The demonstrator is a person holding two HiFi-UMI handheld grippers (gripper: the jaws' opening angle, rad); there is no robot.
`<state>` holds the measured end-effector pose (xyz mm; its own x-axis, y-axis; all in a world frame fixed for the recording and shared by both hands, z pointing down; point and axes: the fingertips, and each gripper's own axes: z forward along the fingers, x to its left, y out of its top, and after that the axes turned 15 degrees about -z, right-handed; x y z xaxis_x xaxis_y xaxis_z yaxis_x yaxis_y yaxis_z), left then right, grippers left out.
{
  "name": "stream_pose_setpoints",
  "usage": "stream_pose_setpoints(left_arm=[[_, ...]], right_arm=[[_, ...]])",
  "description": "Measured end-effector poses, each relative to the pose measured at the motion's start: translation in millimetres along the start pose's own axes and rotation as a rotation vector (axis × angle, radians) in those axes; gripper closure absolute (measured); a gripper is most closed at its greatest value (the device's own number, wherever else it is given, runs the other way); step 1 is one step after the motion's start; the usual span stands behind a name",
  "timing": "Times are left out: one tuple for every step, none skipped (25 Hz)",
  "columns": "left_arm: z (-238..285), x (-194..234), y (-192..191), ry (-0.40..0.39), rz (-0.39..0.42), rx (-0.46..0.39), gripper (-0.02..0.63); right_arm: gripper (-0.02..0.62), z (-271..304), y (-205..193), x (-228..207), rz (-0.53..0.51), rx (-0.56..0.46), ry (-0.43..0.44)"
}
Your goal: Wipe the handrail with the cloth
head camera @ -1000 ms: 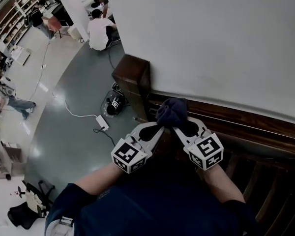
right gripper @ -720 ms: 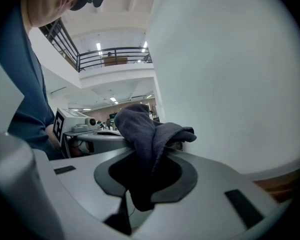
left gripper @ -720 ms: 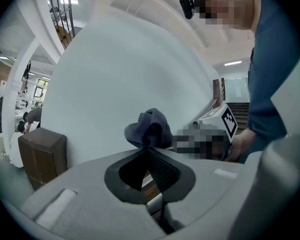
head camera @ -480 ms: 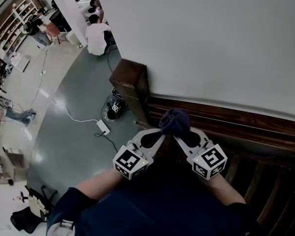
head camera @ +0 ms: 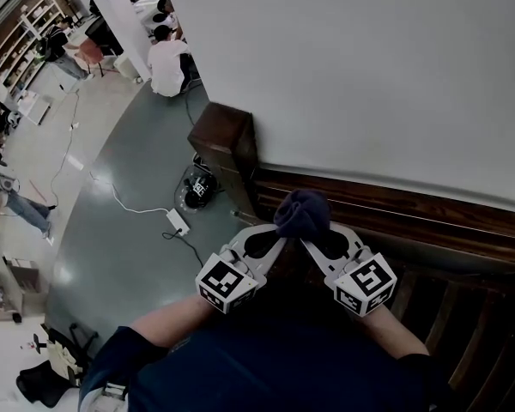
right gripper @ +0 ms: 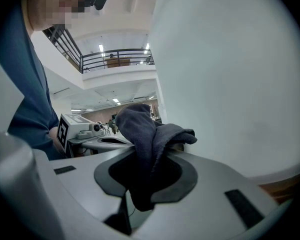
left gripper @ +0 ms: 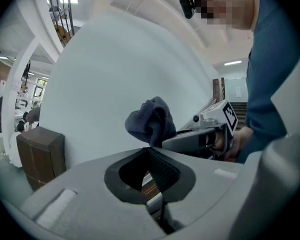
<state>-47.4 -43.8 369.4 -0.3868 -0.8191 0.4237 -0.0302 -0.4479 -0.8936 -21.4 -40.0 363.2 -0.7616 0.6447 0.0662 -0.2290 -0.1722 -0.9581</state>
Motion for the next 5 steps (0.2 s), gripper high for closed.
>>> stream_pose_setpoints(left_arm=[[0.4, 0.1, -0.1, 0.000, 0.001, -0.001, 0.603], [1.0, 0.2, -0.5, 0.001, 0.002, -0.003, 0.603], [1.7, 0.1, -0.9, 0.001, 0.003, -0.003, 0.603], [2.4, -0.1, -1.4, 0.001, 0.004, -0.004, 0.603], [3.1, -0.3, -1.9, 0.001, 0.005, -0.005, 0.603]], right_arm=[[0.508, 0.0, -0.2, -0.3, 0.000, -0.001, -0.001], [0.508, -0.1, -0.8, -0.8, 0.001, -0.001, -0.004], [0.508, -0.2, -1.5, -1.2, 0.002, 0.000, -0.005], [0.508, -0.3, -2.3, -1.6, 0.003, 0.000, -0.006], [0.508, -0.5, -3.1, -1.9, 0.004, 0.000, -0.007]])
